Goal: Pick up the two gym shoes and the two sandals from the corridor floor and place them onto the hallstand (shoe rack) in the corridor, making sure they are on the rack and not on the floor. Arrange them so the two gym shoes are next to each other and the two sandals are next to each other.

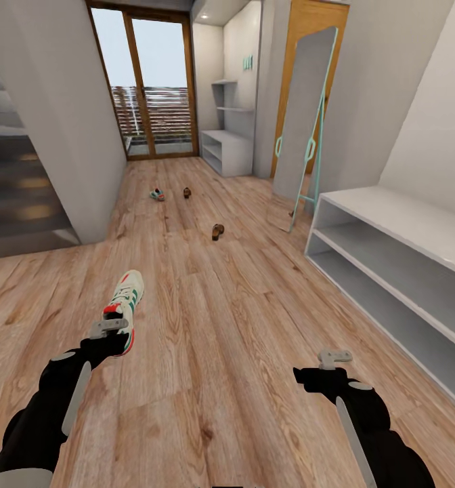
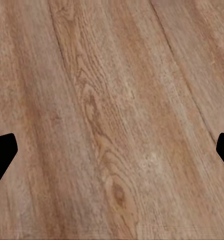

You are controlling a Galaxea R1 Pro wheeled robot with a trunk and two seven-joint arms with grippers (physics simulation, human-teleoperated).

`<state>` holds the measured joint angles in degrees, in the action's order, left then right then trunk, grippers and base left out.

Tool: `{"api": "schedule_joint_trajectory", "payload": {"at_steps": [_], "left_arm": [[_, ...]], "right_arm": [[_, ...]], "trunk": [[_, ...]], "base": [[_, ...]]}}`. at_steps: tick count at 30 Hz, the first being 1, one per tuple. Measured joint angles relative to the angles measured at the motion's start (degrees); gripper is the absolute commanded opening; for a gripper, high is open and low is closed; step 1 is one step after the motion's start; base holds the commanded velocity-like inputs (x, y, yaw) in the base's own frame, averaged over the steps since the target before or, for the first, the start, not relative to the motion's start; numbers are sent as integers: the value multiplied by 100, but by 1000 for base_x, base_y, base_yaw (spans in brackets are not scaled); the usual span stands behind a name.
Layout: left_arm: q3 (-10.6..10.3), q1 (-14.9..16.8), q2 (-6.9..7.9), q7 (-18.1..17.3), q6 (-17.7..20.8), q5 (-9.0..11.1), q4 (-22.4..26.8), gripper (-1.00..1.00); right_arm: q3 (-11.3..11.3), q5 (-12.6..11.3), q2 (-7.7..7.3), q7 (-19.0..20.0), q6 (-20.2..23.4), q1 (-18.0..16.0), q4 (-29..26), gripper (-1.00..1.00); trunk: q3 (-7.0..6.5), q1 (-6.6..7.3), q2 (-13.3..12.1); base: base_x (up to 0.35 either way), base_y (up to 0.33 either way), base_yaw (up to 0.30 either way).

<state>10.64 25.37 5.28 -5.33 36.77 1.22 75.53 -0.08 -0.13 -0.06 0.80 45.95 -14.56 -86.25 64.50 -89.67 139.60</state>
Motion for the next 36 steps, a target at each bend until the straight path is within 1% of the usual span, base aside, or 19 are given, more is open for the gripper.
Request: {"api": "schedule_joint_trajectory", "payload": {"at_steps": [10,14,36], "left_arm": [[0,0,0,0,-1,1,-8,-100],[0,0,-14,0,1,1,-8,-100],[-8,0,-18,-1,3,0,-7,-100]], "right_arm": [[0,-2,-1,0,0,0,0,100],[0,-2,0,0,-1,0,1,100],[1,-2,0,0,-2,0,2,100]], "trunk": [[-94,1,0],[-132,1,0],[-338,0,0]], "base": [[327,1,0],[333,93,0],[287,219,0]]}}
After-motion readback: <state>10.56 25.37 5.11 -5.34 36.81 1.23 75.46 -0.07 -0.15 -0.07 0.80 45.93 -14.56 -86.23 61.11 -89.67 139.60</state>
